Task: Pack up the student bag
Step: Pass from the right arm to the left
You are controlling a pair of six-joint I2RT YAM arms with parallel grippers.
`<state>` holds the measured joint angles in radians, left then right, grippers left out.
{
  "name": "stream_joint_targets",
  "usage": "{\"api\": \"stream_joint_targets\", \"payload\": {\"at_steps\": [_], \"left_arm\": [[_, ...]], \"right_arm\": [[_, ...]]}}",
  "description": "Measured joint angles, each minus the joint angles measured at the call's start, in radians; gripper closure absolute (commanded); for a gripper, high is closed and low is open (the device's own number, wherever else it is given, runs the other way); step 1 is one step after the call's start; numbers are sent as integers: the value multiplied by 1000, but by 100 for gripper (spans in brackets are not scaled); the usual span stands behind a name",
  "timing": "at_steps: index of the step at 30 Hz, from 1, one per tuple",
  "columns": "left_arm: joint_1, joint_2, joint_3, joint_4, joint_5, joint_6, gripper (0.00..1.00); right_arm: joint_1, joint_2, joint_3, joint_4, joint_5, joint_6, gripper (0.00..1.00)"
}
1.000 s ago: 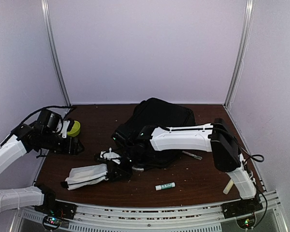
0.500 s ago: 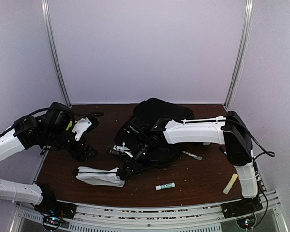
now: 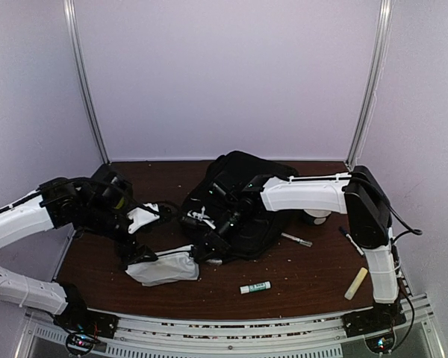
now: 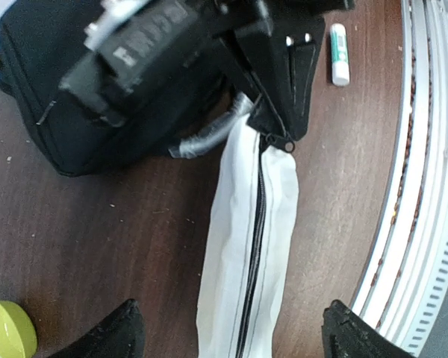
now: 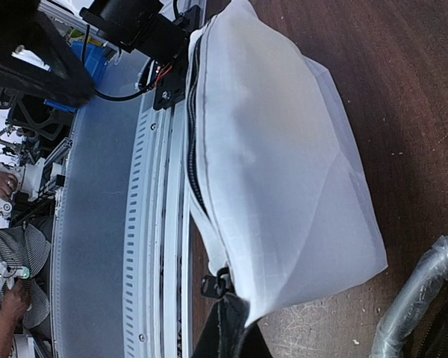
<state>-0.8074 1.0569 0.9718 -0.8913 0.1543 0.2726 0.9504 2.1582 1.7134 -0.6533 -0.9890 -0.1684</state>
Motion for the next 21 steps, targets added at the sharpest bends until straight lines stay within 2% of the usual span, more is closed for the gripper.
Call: {"api": "stream_joint_targets", "payload": {"at_steps": [5, 14, 17, 21], "left_arm": [[-2, 107, -6, 5, 21, 76, 15], [-4, 102, -143, 119, 26, 103, 18], [-5, 100, -175, 159, 23, 104, 24], [-7, 106, -202, 214, 18, 105, 39]], "right_arm": [[1, 0, 0, 0, -3, 0, 100], [3, 0, 0, 0, -7, 0, 100], [3, 0, 0, 0, -11, 1, 100], [3, 0, 0, 0, -14, 1, 100]]}}
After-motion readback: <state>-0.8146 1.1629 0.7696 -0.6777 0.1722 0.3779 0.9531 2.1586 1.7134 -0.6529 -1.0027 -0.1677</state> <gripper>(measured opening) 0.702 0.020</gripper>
